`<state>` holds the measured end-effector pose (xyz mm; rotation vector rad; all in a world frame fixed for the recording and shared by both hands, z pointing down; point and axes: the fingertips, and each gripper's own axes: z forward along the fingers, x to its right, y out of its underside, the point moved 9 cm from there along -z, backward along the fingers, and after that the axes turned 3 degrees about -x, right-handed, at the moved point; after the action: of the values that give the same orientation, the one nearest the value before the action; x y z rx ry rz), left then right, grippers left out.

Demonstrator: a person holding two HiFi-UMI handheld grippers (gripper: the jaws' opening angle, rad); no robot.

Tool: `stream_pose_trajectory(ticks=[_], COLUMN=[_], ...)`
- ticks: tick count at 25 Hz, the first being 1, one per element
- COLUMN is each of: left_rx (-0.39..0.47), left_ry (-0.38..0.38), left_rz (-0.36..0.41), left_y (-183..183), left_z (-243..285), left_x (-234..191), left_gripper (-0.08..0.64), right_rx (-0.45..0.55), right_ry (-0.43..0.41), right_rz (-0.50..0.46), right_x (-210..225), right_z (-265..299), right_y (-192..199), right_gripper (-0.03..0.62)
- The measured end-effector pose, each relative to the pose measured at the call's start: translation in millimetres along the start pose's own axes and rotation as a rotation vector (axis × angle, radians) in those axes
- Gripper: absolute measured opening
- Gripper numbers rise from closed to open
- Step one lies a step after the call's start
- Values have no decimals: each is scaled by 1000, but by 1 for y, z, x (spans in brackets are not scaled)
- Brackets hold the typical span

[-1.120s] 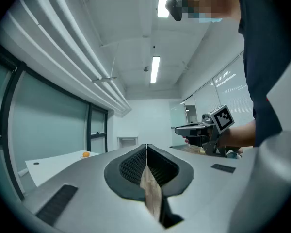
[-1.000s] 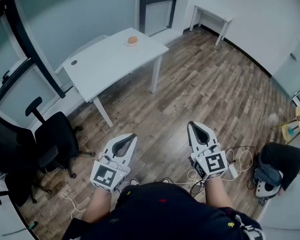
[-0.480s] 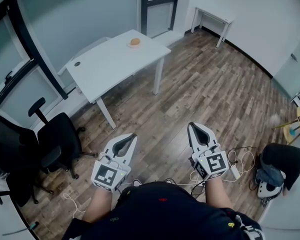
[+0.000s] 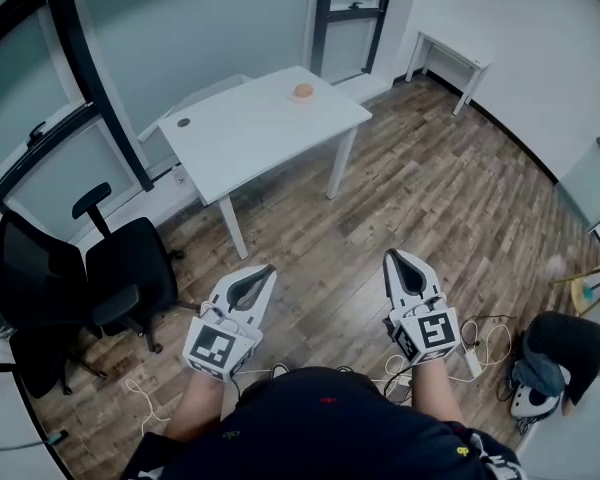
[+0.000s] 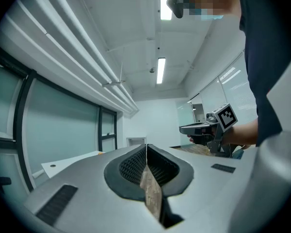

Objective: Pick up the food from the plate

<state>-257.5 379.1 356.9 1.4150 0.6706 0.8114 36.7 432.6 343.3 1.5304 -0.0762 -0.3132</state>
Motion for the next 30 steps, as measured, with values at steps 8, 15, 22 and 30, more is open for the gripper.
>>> stream_pose_trajectory(ticks=[8, 15, 22, 30], left_rx=[-28, -55, -81, -90], left_ry=[-7, -44, -63, -143], left_rz=[-33, -31, -22, -51], left_y=[15, 18, 14, 5], left_z=[7, 73, 199, 320], left_x=[-35, -59, -70, -77], left_gripper=[26, 26, 26, 26], right_rx=[-42, -35, -27, -68], right_ry=[1, -37, -43, -116], right_rz=[-7, 18, 44, 80], right_x=[0, 54, 173, 287], right_z=[33, 89, 143, 199], right_y=[9, 29, 58, 87], right_gripper=[25, 25, 25, 25])
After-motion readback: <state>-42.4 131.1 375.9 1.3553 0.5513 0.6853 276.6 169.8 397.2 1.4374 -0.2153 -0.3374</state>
